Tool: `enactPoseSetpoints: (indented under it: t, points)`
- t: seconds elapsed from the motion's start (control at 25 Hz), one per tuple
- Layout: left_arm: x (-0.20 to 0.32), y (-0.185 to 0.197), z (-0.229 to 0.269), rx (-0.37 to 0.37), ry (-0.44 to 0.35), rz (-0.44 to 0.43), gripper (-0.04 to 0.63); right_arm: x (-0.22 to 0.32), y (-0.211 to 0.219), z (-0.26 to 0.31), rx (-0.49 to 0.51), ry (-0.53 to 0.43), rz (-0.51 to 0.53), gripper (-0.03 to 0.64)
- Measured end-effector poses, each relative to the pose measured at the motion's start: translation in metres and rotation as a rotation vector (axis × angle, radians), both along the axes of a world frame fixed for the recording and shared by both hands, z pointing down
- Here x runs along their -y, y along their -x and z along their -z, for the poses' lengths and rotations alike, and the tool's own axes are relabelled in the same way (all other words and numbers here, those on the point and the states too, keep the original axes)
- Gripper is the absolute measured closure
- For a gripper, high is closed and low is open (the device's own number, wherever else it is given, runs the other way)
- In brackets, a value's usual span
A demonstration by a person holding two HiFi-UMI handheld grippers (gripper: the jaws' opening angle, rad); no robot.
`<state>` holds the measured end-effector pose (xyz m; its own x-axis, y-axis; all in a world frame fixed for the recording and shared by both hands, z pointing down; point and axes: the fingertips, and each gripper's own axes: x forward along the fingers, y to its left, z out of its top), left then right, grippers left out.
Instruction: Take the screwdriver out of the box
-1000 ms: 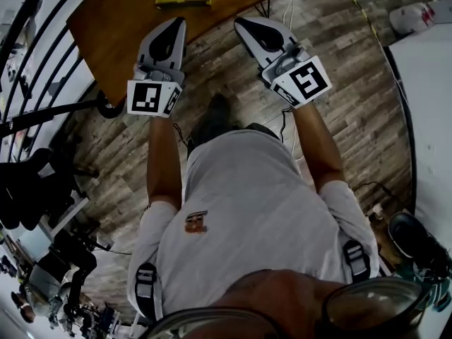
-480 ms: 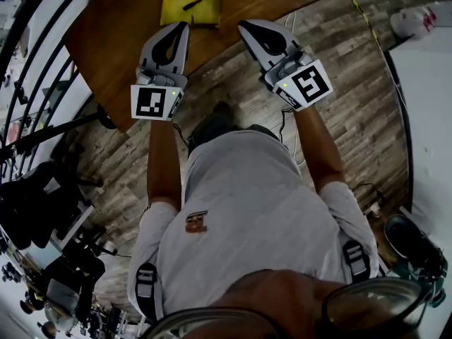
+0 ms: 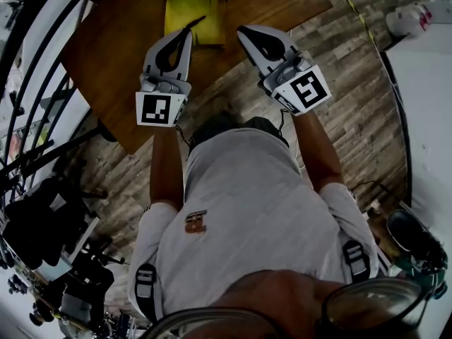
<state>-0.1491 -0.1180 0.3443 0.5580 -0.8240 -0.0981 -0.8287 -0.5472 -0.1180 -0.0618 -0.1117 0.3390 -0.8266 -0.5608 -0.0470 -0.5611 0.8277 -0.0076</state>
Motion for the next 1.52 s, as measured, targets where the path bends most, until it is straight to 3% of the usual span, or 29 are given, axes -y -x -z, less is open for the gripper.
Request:
enactPoseSetpoints:
  t: [0.36, 0.8, 1.52]
  points:
    - [0.03, 0.023, -0.011, 0.011, 0.018, -0.024, 0.575, 0.031, 0.025, -0.006, -0.012, 0.017, -0.02, 0.584]
    - [0.062, 0.018, -0.014, 0.144, 0.014, -0.046, 0.575, 0.061, 0.03, 0.004, -0.015, 0.007, 0.028, 0.584]
    - [0.113, 0.002, -0.104, 0.413, 0.301, -0.121, 0.575, 0.095, 0.035, -0.025, -0.105, 0.02, 0.095, 0.584]
